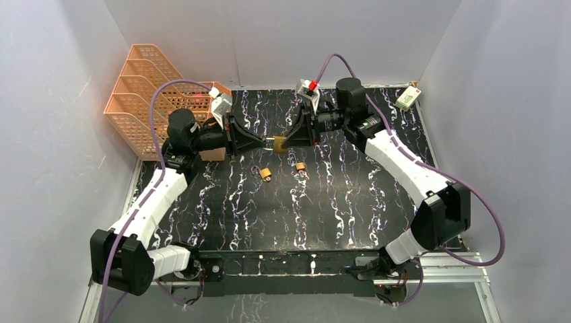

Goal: Lock with the key
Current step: Lock the lock.

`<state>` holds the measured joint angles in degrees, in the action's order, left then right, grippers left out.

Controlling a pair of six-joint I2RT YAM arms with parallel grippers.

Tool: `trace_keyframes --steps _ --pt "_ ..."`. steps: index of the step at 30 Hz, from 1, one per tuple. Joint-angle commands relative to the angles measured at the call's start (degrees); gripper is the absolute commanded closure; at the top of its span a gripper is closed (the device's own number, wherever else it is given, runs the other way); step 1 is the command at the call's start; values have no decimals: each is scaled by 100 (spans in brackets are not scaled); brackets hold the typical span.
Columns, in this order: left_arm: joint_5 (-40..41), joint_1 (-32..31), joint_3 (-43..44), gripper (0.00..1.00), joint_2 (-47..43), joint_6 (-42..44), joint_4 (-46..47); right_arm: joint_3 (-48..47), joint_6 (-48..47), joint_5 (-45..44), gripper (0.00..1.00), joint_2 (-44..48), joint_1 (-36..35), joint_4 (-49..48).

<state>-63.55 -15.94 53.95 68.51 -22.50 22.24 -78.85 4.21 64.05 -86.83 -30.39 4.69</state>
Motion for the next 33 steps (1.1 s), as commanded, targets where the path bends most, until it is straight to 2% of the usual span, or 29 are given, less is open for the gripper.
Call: trace_keyframes --steps 1,13,14,15,16,17,24,29,33 --pt "-297 23 115 100 -169 49 -268 -69 -45 485 100 469 62 -779" --pt "-475 373 207 100 -290 224 -611 80 -412 652 100 592 117 -143" --pt "-493 377 228 88 -267 227 -635 87 -412 652 100 608 127 -106" --pt "-545 381 223 70 -254 213 -592 94 -412 676 100 620 141 -94" --pt "-574 382 198 60 -239 159 -518 109 -412 716 100 630 151 -98" --pt "-587 382 164 55 -234 94 -412 121 -412 794 100 624 172 -112" --pt "-1063 390 -138 45 -161 -885 901 106 -412 1430 100 530 218 -141" --pt "-1472 324 -453 38 -155 -2033 2627 -62 -412 1556 100 329 218 -67" --pt "-1453 188 -447 36 -101 -2034 2645 -155 -379 1573 100 225 214 -188"
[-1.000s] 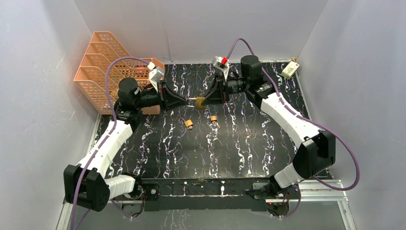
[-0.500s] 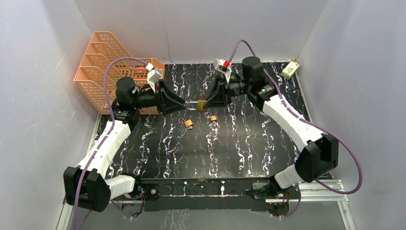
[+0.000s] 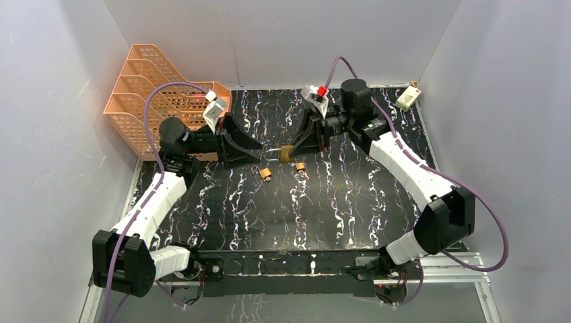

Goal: Lock with the key
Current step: Lock the lock.

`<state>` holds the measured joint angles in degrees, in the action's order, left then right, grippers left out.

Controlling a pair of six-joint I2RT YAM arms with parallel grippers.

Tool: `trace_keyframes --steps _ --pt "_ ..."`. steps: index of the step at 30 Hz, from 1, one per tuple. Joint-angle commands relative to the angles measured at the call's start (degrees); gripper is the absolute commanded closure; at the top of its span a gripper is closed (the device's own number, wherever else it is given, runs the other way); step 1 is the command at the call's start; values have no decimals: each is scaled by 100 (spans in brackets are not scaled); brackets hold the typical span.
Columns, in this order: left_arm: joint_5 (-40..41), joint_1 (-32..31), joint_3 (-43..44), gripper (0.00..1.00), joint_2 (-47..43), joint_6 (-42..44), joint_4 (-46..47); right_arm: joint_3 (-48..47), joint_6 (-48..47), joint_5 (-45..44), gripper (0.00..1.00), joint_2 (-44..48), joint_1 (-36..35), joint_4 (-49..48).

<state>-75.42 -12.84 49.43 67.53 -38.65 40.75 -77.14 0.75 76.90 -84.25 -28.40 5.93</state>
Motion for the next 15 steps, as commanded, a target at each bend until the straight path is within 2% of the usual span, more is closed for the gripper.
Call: trace_keyframes --steps 1,7,15 --pt "-250 -136 5 36 31 -423 794 -327 20 283 100 -53 16 -380" --pt "-264 -326 66 44 134 -387 829 -336 116 260 100 -126 10 -482" --pt "-303 -384 101 64 259 -390 829 -354 214 240 100 -135 11 -541"
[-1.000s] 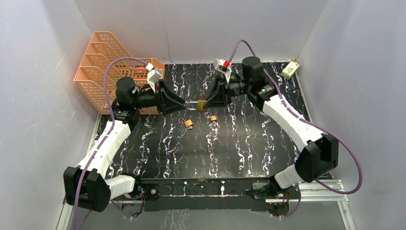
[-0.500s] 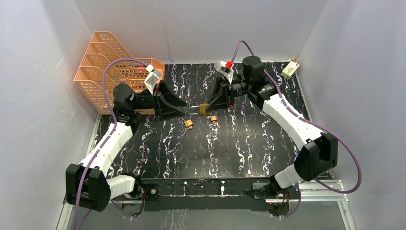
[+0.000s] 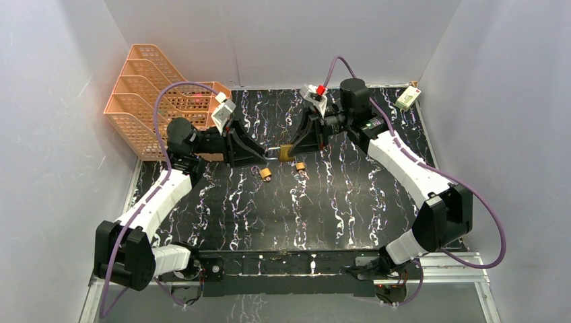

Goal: Lock with the key
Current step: Lock the lock.

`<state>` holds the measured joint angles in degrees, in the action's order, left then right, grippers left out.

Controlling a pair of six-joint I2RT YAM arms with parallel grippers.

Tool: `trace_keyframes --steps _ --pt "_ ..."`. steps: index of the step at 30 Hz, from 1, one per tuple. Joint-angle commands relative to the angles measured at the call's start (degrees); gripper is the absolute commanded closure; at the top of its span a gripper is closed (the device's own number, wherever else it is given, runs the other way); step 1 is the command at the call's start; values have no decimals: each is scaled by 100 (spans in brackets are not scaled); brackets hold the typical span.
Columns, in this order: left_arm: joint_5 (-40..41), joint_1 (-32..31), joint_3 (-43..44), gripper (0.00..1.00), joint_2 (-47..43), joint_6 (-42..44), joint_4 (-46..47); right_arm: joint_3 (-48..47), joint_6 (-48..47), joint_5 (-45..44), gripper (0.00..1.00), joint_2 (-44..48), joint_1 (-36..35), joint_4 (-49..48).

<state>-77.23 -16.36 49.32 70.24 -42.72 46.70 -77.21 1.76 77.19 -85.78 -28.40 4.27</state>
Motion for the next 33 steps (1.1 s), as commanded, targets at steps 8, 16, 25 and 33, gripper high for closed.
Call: trace_keyframes --steps 8,16,25,33 --pt "-127 -42 130 77 8 10 252 -378 139 226 100 -37 -2 -375" --pt "-130 -64 163 68 0 -43 344 -387 133 217 100 -88 -34 -375" --pt "-148 -136 96 100 17 -77 400 -403 127 143 100 -122 -49 -375" --pt "-22 -377 102 100 134 -89 436 -425 226 -201 100 -179 -119 -667"
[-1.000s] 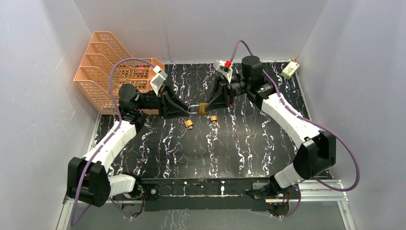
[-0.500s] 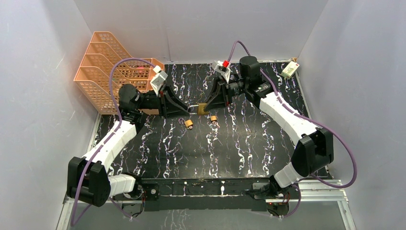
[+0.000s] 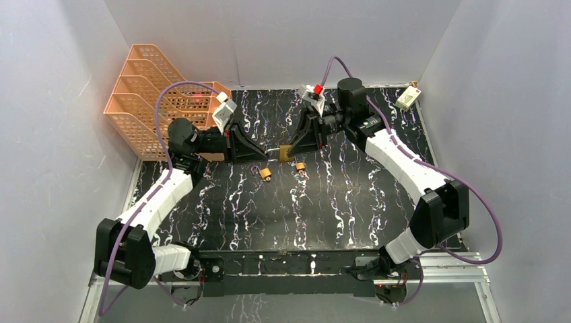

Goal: Lock with the key
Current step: Lock the lock.

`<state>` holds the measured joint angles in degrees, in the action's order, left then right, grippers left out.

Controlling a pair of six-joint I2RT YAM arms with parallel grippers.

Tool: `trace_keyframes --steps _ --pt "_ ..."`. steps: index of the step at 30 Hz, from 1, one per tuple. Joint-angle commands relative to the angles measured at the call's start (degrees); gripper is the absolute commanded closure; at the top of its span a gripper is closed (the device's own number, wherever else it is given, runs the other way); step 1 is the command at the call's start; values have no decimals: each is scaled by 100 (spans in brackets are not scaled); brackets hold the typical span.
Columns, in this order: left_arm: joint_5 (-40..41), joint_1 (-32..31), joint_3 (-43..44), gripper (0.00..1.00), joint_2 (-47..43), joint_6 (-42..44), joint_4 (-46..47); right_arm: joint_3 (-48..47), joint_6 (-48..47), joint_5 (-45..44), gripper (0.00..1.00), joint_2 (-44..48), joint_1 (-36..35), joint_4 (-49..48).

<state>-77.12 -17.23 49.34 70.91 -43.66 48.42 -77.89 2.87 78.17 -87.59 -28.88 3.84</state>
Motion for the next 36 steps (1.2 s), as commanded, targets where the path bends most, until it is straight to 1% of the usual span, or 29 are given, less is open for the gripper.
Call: trace_keyframes --steps 1,5,10,22,27,30,36 --pt "-8 -350 102 100 104 13 272 -357 177 -322 100 -11 -81 -722" --pt "56 -501 85 100 240 37 306 -331 387 -393 100 -27 -141 -1026" --pt "159 -531 76 100 344 93 326 -306 528 -408 100 -71 -219 -1228" --pt "415 -531 182 100 499 183 339 -253 574 -470 100 -128 -399 -1334" --pt "612 -531 311 100 634 155 439 -209 620 -499 100 -263 -673 -1423" --pt "730 -527 385 100 690 83 558 -61 865 -495 100 -300 -798 -1788" --pt "785 -527 422 100 780 -5 682 34 1100 -522 100 -314 -910 -2137"
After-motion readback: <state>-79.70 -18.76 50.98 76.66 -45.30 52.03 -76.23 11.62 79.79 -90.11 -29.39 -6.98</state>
